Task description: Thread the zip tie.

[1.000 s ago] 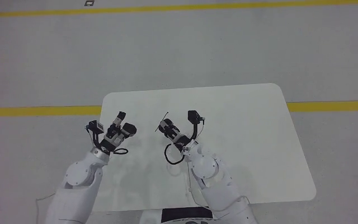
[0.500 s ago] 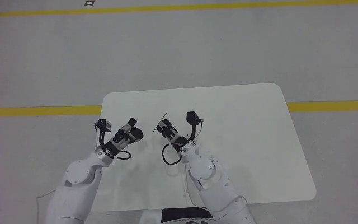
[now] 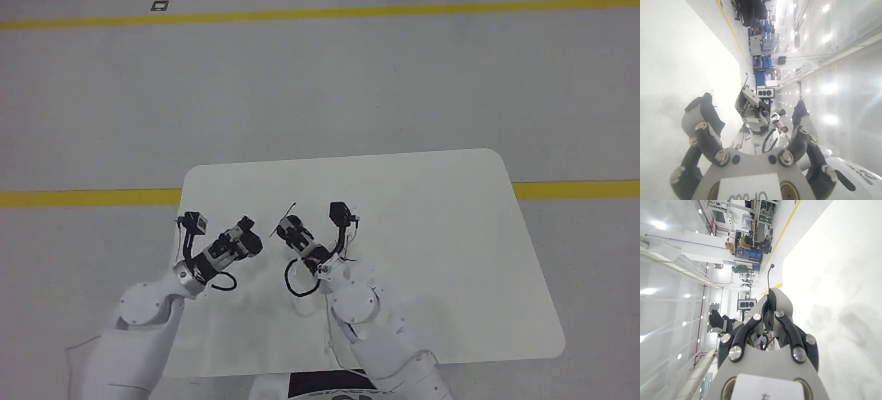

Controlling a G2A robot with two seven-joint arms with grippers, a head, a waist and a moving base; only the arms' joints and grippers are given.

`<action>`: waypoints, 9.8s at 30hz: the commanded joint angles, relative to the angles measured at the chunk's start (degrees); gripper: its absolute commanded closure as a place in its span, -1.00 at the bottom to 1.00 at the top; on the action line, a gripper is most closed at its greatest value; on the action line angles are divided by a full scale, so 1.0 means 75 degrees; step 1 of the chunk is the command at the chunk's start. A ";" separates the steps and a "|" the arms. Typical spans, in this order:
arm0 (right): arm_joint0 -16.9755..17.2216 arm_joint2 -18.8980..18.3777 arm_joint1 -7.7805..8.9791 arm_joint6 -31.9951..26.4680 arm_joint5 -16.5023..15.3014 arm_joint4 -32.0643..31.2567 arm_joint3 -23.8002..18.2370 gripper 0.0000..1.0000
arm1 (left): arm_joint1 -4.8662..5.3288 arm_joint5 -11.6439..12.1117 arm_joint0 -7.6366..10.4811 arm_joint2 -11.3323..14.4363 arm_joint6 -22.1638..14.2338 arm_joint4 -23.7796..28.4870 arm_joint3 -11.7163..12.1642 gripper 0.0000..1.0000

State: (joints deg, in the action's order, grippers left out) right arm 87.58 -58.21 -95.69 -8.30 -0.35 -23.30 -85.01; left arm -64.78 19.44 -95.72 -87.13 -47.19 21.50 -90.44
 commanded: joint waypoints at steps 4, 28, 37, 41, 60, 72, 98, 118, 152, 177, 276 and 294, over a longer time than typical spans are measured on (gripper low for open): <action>-0.0098 0.0109 -0.0006 0.0227 -0.0005 0.0120 0.0176 1.00 | 0.0038 0.0006 0.0119 0.0100 -0.0638 0.0180 0.0040 -1.00; 0.0002 0.0282 0.0091 0.0642 0.0053 0.0067 -0.0026 1.00 | 0.0116 -0.0031 0.0180 0.0387 -0.0382 0.0024 0.0225 0.14; 0.0023 0.0359 0.0144 0.0660 0.0011 0.0106 -0.0027 1.00 | 0.0155 0.0004 0.0213 0.0510 -0.0315 0.0050 0.0336 0.38; 0.0023 0.0388 0.0167 0.0613 0.0016 0.0146 0.0002 1.00 | 0.0175 -0.0014 0.0231 0.0554 -0.0333 0.0073 0.0353 0.40; -0.0075 0.0485 0.0258 0.0595 0.0065 0.0283 0.0039 1.00 | 0.0266 -0.0088 0.0299 0.0713 -0.0229 0.0087 0.0463 0.82; -0.0125 0.0545 0.0314 0.0542 0.0090 0.0369 0.0051 1.00 | 0.0315 -0.0059 0.0330 0.0799 -0.0119 0.0151 0.0522 1.00; -0.0162 -0.0132 0.0680 -0.1405 -0.0517 0.0671 -0.0303 -1.00 | 0.0636 -0.0716 0.0260 0.0151 -0.2298 0.1007 0.0301 1.00; -0.0088 -0.0874 0.0877 -0.2583 -0.1095 0.1989 -0.0407 -1.00 | 0.0746 -0.0468 0.0393 -0.0031 -0.2846 0.0953 0.0892 1.00; -0.1252 -0.0994 0.1175 -0.7418 -0.0713 0.5492 0.1475 -1.00 | 0.1394 -0.0063 0.0732 0.0552 -0.4174 0.1649 0.1597 1.00; -0.1404 -0.0995 0.1434 -0.7429 -0.0709 0.5494 0.1622 -1.00 | 0.1637 0.0006 0.0745 0.0653 -0.4316 0.1114 0.1078 1.00; -0.2341 0.0349 0.1822 -0.7142 -0.1930 0.6803 0.3288 0.78 | 0.1686 0.0006 0.0696 0.0701 -0.4000 0.1001 0.0922 1.00; -0.2415 0.0476 0.1871 -0.7087 -0.2026 0.6893 0.3382 1.00 | 0.1686 0.0006 0.0696 0.0701 -0.4000 0.1001 0.0922 1.00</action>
State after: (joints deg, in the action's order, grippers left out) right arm 69.46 -54.65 -81.68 -61.49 -15.52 28.40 -59.66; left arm -52.13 19.48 -90.50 -81.87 -77.19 29.01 -83.52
